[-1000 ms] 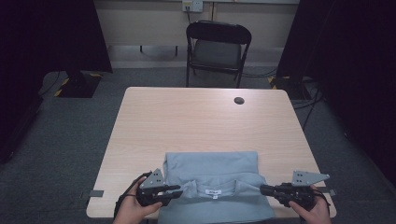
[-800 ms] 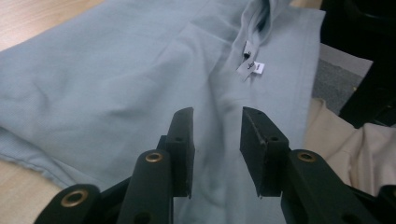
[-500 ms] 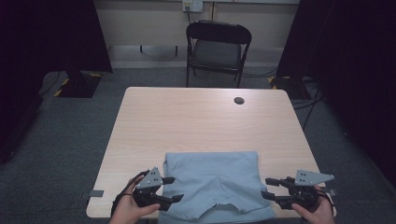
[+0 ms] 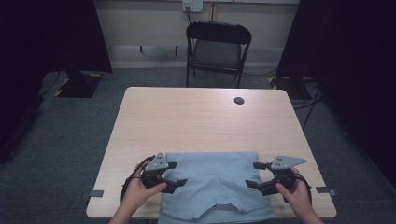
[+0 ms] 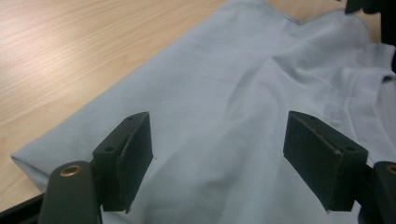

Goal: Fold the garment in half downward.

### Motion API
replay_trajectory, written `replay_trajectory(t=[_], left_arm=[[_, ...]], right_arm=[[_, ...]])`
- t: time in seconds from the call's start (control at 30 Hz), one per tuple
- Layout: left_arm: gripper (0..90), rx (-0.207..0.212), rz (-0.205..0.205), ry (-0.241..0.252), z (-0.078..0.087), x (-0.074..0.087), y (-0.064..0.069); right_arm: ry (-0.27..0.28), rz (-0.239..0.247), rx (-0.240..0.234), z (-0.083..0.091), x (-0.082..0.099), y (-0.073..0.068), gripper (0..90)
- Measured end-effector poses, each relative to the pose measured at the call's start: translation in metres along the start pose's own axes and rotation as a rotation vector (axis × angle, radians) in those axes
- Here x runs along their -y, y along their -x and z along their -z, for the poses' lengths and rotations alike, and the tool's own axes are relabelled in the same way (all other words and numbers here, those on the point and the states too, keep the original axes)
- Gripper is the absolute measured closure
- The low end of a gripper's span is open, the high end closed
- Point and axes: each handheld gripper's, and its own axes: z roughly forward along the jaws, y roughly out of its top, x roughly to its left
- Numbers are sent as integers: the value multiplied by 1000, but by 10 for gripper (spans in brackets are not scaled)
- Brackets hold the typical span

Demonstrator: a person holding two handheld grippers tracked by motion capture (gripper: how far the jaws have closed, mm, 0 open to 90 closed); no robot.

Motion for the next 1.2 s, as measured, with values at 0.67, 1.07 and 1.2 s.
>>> replay_trajectory(t=[0.67,1.07,1.2], left_arm=[[220,-139,120,-52,-17,-6,-59],[364,-162,117,-93,-17,-1,-66],[398,-173,117,-106,-17,1,-69]], right_arm=[[-78,154,-141,-85,-39,-59,159],[-83,221,-225,-123,-56,-97,178],[-93,235,-222,-132,-56,-103,189]])
